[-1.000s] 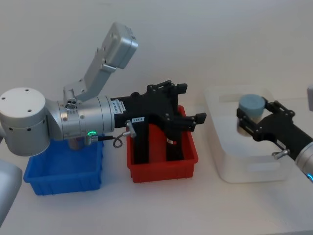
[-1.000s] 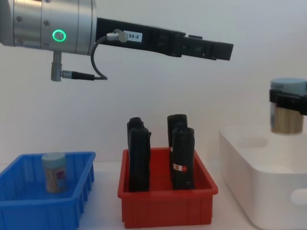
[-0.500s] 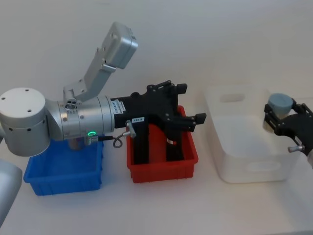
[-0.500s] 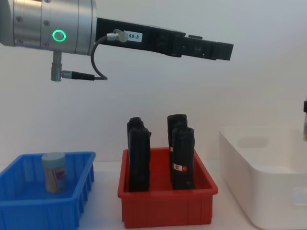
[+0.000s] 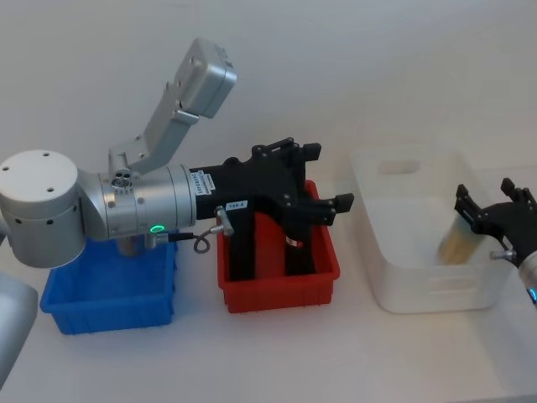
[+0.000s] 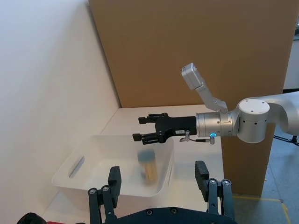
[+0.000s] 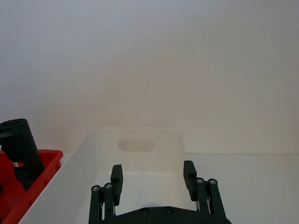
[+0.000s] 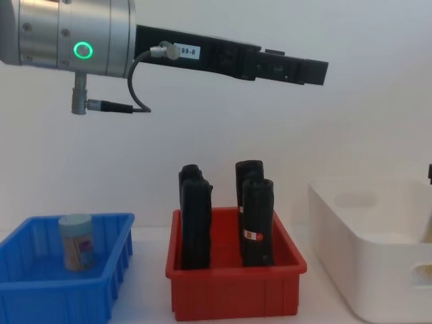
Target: Pick the cotton swabs from the blue box and place them into the white box.
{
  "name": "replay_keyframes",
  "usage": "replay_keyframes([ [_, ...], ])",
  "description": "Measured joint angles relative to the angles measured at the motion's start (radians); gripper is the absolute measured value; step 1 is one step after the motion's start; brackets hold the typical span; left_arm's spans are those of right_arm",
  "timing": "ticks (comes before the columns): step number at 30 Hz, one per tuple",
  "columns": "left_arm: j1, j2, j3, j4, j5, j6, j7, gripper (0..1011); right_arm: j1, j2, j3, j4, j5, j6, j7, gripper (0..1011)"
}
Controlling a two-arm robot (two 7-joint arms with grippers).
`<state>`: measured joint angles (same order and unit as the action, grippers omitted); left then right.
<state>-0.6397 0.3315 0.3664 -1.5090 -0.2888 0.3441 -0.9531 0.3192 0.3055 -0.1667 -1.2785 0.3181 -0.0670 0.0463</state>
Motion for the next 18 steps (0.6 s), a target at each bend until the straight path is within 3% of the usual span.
replay_keyframes([
  [6,0.0,0.0,0.0,0.0,0.0,0.0,0.0,1004,0.019,-0.011,-0.002,0.043,0.004,-0.018,0.003,957],
  [9,0.0,0.0,0.0,0.0,0.0,0.0,0.0,1004,0.024,-0.015,-0.002,0.056,0.005,-0.026,0.006,1001],
  [18,0.0,0.0,0.0,0.0,0.0,0.0,0.0,1004,0.028,-0.019,0.001,0.063,0.01,-0.048,0.014,1001],
])
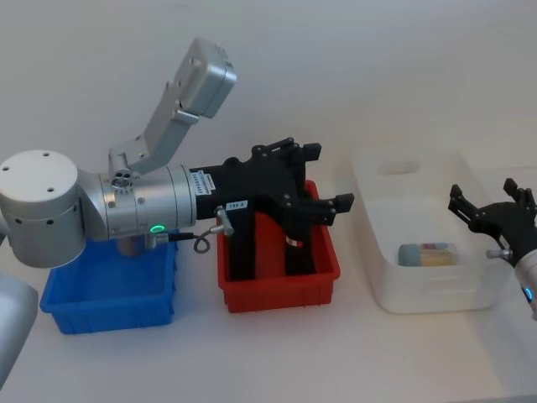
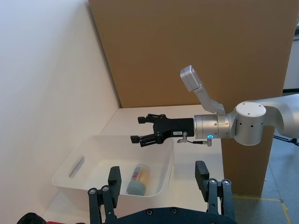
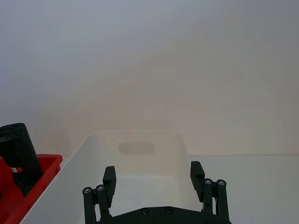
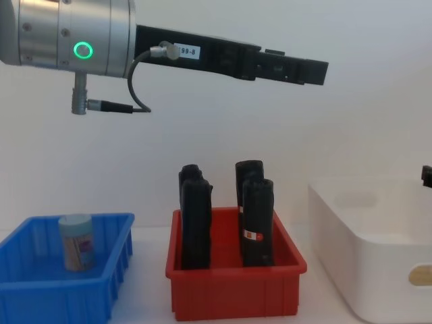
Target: Pick the cotton swabs from the blue box and place them into the white box.
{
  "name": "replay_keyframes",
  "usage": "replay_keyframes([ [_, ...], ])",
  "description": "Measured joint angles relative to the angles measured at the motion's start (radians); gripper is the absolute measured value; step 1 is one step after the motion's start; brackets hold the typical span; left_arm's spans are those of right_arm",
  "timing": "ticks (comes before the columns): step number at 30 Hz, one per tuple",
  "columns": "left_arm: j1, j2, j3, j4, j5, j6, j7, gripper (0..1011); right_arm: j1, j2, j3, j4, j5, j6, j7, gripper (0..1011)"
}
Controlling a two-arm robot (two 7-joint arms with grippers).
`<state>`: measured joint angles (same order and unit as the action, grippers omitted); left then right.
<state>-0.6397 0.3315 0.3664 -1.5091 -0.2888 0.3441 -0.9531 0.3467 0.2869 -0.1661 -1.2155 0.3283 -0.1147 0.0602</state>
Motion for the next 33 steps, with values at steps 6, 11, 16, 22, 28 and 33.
replay_keyframes([
  [6,0.0,0.0,0.0,0.0,0.0,0.0,0.0,1004,-0.001,-0.001,0.002,-0.001,0.002,-0.007,0.003,1001],
  [11,0.0,0.0,0.0,0.0,0.0,0.0,0.0,1004,-0.001,-0.001,0.002,-0.002,0.003,-0.01,0.005,1001],
  [16,0.001,0.0,0.0,0.0,0.0,0.0,0.002,1004,-0.003,-0.001,0.003,-0.004,0.003,-0.011,0.005,1001],
  [22,0.015,0.002,0.003,-0.004,0.002,-0.012,0.035,1004,-0.028,0.002,-0.001,-0.043,0.002,-0.001,0.005,1001],
  [28,0.045,0.005,0.009,-0.012,0.009,-0.036,0.104,1004,-0.068,0.008,-0.008,-0.104,-0.003,0.017,0.005,1001],
  [33,0.071,0.009,0.015,-0.02,0.015,-0.058,0.166,1004,-0.108,0.014,-0.016,-0.165,-0.009,0.036,0.005,1001],
])
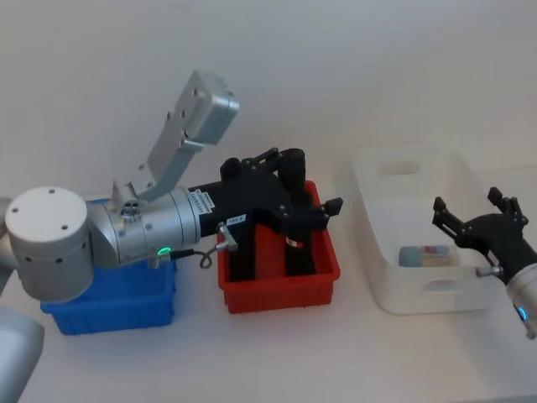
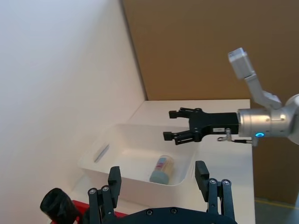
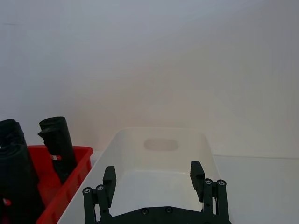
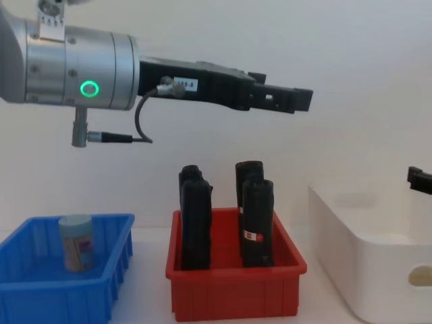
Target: Pick the cotton swabs from the blue box and place them into the white box.
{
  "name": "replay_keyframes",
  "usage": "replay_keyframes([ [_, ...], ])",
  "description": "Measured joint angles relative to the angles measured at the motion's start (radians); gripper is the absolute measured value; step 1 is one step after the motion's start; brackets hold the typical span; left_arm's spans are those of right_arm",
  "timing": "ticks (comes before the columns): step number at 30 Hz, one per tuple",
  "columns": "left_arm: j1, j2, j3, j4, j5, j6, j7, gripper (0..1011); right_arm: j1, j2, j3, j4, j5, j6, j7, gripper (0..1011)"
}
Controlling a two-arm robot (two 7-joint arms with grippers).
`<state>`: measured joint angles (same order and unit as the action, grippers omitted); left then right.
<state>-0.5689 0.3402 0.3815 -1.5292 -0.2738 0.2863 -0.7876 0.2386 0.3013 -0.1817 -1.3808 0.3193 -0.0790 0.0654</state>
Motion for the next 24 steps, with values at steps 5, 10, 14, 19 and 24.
replay_keyframes([
  [5,0.026,0.003,0.006,-0.008,0.006,-0.02,0.059,1004,-0.041,0.006,-0.007,-0.062,-0.005,0.018,0.0,1002],
  [10,0.06,0.008,0.014,-0.018,0.014,-0.049,0.141,1004,-0.086,0.013,-0.016,-0.132,-0.011,0.038,0.0,1001],
  [14,0.077,0.01,0.017,-0.023,0.017,-0.063,0.18,1004,-0.125,0.018,-0.022,-0.191,-0.016,0.056,0.001,1001],
  [19,0.111,0.014,0.025,-0.033,0.025,-0.091,0.26,1004,-0.171,0.025,-0.031,-0.261,-0.022,0.076,0.001,1001],
  [24,0.132,0.017,0.029,-0.039,0.03,-0.108,0.31,1004,-0.203,0.03,-0.036,-0.31,-0.026,0.091,0.001,1001],
])
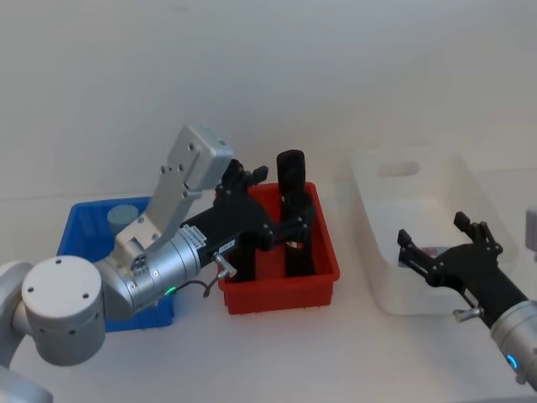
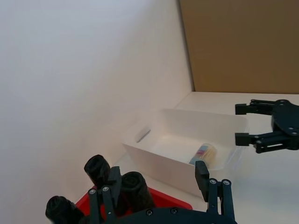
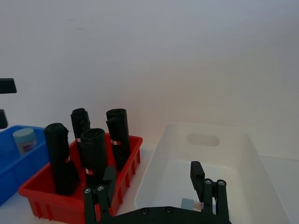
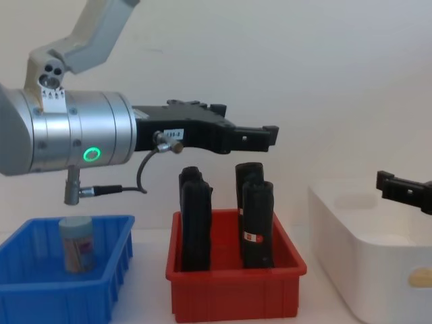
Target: Pick the cotton swabs from the blue box and place them into the white box.
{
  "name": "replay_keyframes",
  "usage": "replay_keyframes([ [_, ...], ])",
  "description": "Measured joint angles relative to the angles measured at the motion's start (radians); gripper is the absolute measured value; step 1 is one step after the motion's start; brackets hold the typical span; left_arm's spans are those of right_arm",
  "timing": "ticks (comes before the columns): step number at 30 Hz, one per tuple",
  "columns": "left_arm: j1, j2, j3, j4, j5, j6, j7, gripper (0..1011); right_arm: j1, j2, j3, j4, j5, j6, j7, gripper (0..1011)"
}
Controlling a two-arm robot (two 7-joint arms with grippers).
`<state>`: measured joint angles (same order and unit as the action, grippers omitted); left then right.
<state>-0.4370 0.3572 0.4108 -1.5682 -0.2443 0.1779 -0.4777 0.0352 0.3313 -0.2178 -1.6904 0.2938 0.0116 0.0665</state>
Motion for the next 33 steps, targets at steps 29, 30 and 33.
replay_keyframes([
  [29,0.167,0.021,0.036,-0.049,0.037,-0.137,0.388,1004,-0.05,0.006,-0.008,-0.077,-0.006,0.023,0.0,1001],
  [30,0.171,0.022,0.037,-0.051,0.038,-0.139,0.397,1004,-0.05,0.006,-0.008,-0.077,-0.006,0.023,0.0,1001],
  [33,0.184,0.023,0.04,-0.054,0.041,-0.15,0.429,1004,-0.05,0.006,-0.008,-0.077,-0.006,0.023,0.0,1001],
])
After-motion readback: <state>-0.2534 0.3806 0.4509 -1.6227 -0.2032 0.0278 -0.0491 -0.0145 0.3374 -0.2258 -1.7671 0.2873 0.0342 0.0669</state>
